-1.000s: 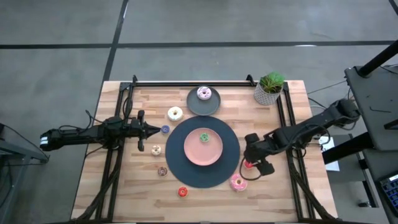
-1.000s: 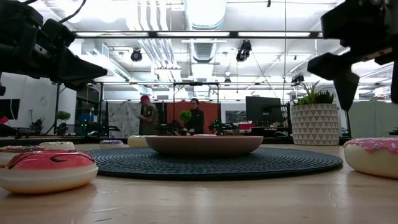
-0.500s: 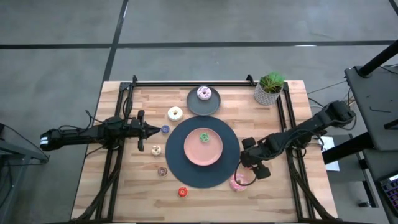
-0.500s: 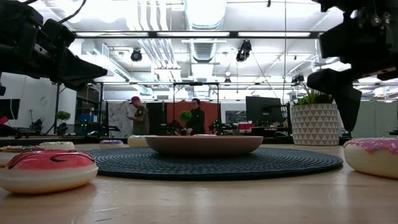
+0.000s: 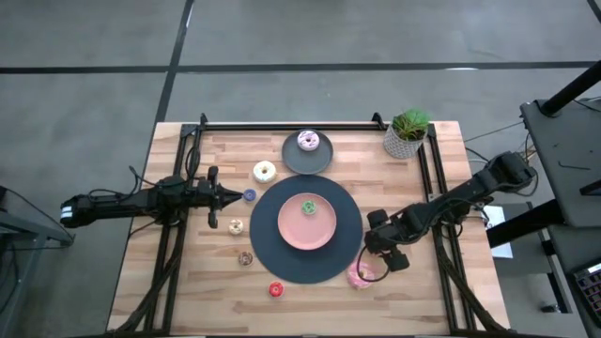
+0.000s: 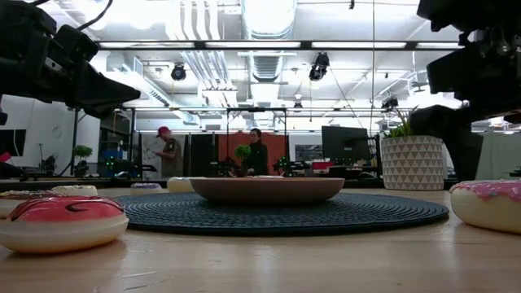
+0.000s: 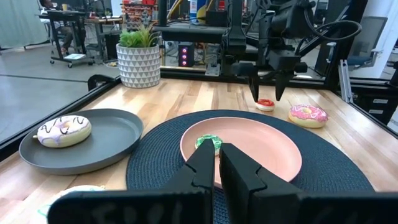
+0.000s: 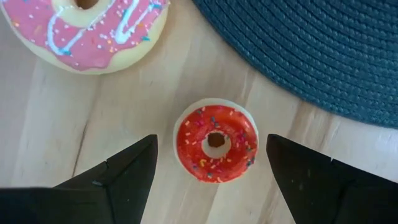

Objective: Pick & Place donuts
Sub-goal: Put the small red donut on the pink plate

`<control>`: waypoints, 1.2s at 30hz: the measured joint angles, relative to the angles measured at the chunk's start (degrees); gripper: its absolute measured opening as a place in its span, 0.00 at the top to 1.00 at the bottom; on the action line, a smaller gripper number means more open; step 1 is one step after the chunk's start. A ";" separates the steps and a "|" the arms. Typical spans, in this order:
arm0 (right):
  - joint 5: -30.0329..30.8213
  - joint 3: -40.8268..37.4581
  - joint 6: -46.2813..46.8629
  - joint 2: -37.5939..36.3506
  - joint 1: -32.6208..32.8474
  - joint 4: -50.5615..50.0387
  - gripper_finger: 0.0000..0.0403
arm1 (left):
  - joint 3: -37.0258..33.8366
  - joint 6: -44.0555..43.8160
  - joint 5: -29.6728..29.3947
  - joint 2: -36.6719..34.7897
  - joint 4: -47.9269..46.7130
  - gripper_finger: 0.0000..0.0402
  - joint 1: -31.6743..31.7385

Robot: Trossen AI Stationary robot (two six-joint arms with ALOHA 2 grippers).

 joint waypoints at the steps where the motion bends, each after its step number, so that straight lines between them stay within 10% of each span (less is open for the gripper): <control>1: 0.43 -0.27 -0.07 0.00 0.00 0.20 0.27 | 0.01 0.01 0.00 -0.01 0.00 1.00 0.00; 36: 1.00 -5.30 -0.70 0.09 -0.04 7.65 0.42 | 0.00 0.00 0.00 -0.02 0.00 1.00 -0.01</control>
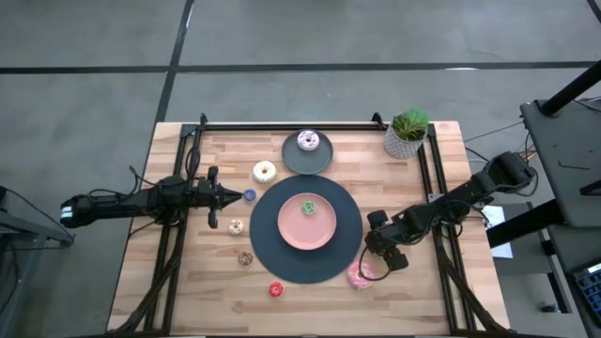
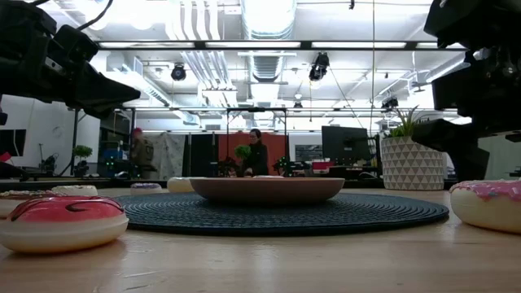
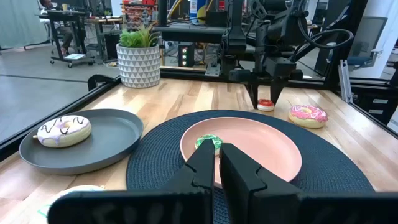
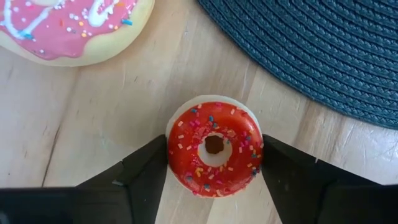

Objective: Pick & Place donuts
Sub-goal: Put the small red donut on the pink plate

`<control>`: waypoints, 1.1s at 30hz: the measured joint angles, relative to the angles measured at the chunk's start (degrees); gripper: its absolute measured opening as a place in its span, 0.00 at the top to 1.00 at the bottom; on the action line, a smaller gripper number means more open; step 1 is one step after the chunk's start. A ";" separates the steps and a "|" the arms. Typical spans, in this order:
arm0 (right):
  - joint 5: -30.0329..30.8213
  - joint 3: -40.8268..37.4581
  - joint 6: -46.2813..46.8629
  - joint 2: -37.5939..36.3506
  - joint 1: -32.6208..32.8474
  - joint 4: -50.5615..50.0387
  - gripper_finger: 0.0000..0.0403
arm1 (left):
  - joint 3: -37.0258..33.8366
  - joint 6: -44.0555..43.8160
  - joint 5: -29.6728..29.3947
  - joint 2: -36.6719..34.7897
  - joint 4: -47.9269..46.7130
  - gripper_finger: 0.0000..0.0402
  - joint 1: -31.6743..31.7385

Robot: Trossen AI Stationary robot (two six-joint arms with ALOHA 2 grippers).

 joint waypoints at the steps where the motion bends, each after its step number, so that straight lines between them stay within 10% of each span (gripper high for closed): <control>1: 0.00 0.00 0.00 0.00 0.00 0.00 0.44 | 0.01 -0.01 0.00 0.00 0.00 1.00 0.01; 33: -0.01 18.05 -11.05 -0.13 -12.04 -6.53 0.47 | 0.02 0.01 0.00 -0.01 -0.01 1.00 0.01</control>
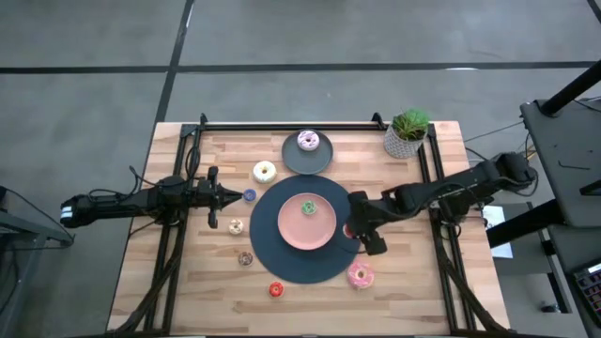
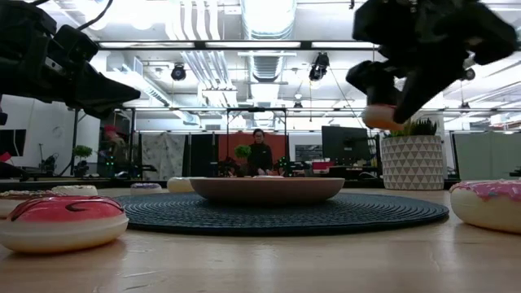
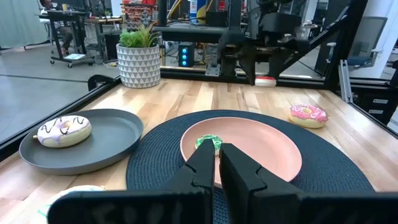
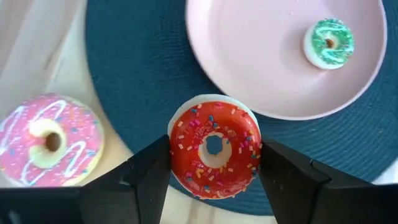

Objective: Pick & Place donuts
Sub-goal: Put the small red donut on the pink plate

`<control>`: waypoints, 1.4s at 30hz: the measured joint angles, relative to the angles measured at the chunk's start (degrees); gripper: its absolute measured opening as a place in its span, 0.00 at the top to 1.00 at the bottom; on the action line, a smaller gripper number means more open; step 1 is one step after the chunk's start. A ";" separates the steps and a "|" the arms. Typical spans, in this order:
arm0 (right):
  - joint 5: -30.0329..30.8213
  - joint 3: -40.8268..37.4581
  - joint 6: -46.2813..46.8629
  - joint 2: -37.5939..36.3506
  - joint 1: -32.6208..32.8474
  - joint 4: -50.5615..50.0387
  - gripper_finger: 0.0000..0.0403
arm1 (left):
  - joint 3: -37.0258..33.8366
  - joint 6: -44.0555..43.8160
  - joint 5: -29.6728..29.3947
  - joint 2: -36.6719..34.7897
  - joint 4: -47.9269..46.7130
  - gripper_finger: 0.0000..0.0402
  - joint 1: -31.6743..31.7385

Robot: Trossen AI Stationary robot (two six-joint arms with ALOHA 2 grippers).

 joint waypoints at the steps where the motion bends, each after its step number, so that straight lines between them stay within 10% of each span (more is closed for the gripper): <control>1: -0.01 1.08 -0.58 0.82 -0.60 -0.93 0.47 | -0.02 -0.02 0.00 0.00 0.01 1.00 -0.01; 18: -0.02 16.81 -9.98 17.21 -6.70 -1.73 0.47 | -0.02 -0.01 0.00 0.11 -0.12 1.00 -0.01; 42: -0.12 17.04 -11.95 27.01 -10.78 2.04 0.47 | 0.00 -0.02 0.00 0.46 -0.88 1.00 0.01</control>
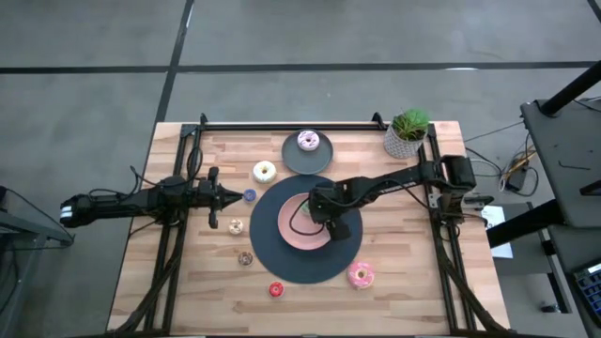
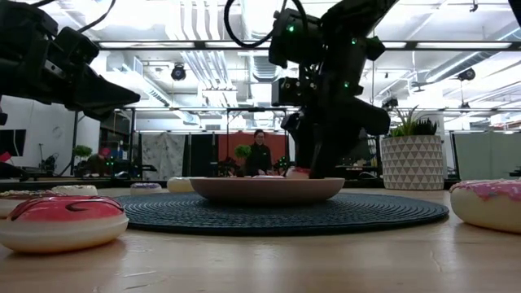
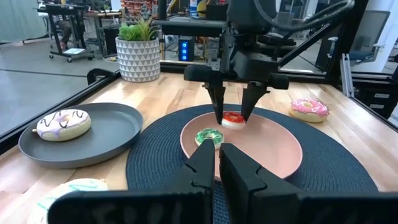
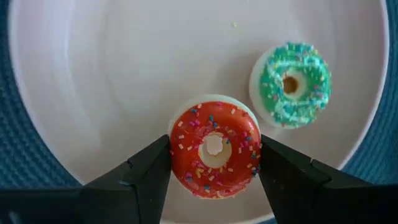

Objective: Pick & Place donuts
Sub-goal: Put the small red donut on the pink plate

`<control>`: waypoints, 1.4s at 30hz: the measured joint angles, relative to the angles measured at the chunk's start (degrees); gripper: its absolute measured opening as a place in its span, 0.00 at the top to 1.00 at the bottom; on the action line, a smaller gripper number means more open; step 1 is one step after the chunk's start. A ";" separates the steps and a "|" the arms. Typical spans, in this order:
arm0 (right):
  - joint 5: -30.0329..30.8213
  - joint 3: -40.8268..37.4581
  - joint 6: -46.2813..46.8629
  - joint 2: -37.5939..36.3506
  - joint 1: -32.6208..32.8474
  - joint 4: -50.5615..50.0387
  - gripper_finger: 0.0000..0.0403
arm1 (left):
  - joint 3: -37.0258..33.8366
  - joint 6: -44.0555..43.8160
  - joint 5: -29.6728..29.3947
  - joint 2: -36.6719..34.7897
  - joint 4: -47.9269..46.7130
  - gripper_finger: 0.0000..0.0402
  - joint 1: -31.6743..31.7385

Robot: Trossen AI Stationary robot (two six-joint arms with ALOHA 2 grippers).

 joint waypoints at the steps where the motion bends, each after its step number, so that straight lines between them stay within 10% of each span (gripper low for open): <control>1: 0.01 -0.05 -0.09 -0.01 -0.21 -0.01 0.47 | -0.02 0.00 0.00 0.00 0.01 1.00 0.00; 42: 0.02 -2.00 -0.16 -0.10 -1.22 0.99 0.35 | -0.02 0.00 0.00 0.00 0.02 1.00 0.00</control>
